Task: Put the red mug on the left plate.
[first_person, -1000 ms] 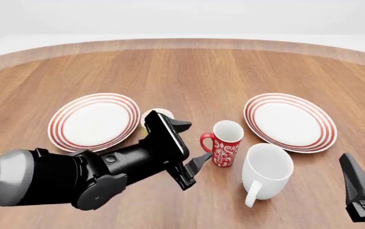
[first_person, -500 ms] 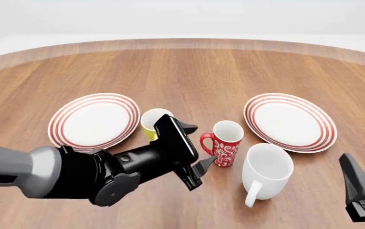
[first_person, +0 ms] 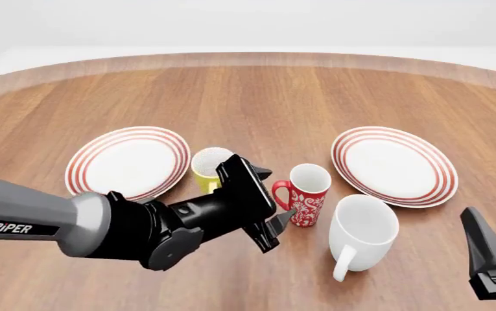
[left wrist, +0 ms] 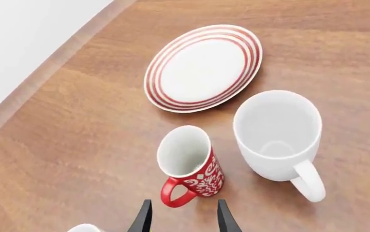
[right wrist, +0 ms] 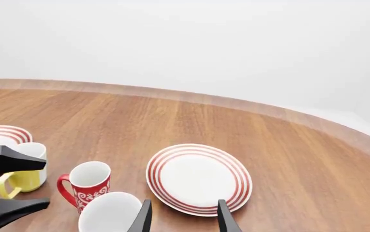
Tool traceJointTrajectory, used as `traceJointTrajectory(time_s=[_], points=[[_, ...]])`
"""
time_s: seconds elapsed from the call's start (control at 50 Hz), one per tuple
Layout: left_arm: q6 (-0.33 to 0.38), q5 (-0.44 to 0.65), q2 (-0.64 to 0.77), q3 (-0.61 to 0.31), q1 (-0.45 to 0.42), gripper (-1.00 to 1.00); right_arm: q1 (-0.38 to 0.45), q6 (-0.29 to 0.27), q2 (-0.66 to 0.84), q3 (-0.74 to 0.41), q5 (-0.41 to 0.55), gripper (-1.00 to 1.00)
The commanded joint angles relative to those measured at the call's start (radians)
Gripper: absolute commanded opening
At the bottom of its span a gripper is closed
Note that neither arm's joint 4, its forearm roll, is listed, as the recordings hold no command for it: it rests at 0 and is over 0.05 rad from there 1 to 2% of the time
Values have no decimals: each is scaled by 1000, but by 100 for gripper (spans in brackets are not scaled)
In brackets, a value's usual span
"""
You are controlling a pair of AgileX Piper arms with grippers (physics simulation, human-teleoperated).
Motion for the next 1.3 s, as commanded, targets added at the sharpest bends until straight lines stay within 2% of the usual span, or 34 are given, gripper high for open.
traceJointTrajectory(time_s=[0.02, 1.3], points=[[3, 5, 27, -25, 1, 100, -1, 1, 10, -1, -9, 100], [10, 21, 152, -111, 43, 100, -5, 0, -17, 0, 13, 100]])
